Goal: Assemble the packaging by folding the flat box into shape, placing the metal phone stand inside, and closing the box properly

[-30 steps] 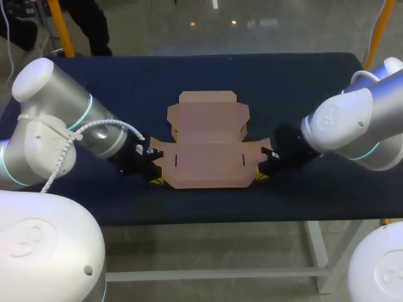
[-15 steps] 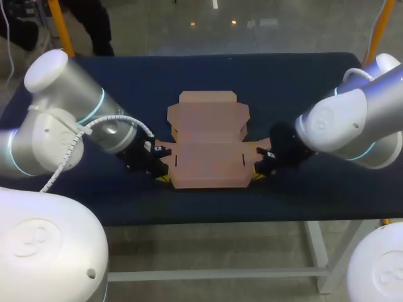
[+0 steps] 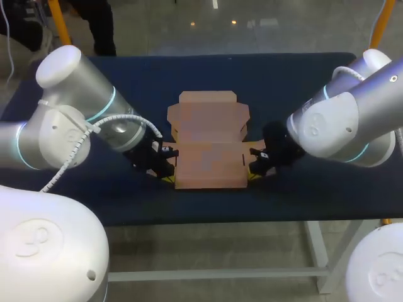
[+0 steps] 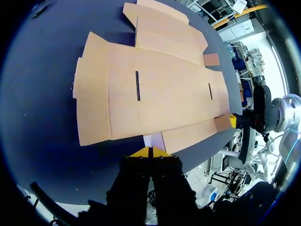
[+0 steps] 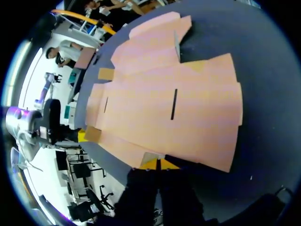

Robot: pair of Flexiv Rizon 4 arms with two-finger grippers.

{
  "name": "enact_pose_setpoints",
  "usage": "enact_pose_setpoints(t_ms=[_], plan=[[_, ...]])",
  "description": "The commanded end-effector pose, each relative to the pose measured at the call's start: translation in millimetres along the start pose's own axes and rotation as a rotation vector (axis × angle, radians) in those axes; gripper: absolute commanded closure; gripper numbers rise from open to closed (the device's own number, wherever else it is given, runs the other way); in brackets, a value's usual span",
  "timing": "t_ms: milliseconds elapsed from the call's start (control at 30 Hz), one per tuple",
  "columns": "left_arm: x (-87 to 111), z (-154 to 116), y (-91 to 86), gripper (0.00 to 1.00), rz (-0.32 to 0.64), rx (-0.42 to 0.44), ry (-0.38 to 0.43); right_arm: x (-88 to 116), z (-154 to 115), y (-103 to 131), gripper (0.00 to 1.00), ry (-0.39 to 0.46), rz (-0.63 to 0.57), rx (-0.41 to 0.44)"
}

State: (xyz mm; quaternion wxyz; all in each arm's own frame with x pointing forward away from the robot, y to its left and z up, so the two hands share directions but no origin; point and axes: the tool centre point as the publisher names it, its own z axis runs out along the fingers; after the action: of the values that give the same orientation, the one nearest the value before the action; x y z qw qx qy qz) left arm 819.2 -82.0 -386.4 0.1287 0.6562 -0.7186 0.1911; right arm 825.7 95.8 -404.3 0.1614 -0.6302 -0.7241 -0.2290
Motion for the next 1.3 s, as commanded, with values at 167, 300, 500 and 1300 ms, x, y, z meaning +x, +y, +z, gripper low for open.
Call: enact_pose_setpoints(t_ms=[167,300,500,1300], plan=[[9.4,7,-0.4,1.0,0.011,-0.008,-0.024,7,2,-3,1.0,-0.03,-0.014,-0.008],[12.2,10,1.0,1.0,0.016,-0.009,-0.025,9,4,-4,1.0,-0.04,-0.024,-0.011],[15.5,14,1.9,1.0,0.02,-0.003,-0.028,11,8,-4,1.0,-0.051,-0.041,-0.006],[22.2,30,6.7,1.0,-0.011,0.088,-0.132,17,27,-10,1.0,-0.135,-0.1,-0.022]])
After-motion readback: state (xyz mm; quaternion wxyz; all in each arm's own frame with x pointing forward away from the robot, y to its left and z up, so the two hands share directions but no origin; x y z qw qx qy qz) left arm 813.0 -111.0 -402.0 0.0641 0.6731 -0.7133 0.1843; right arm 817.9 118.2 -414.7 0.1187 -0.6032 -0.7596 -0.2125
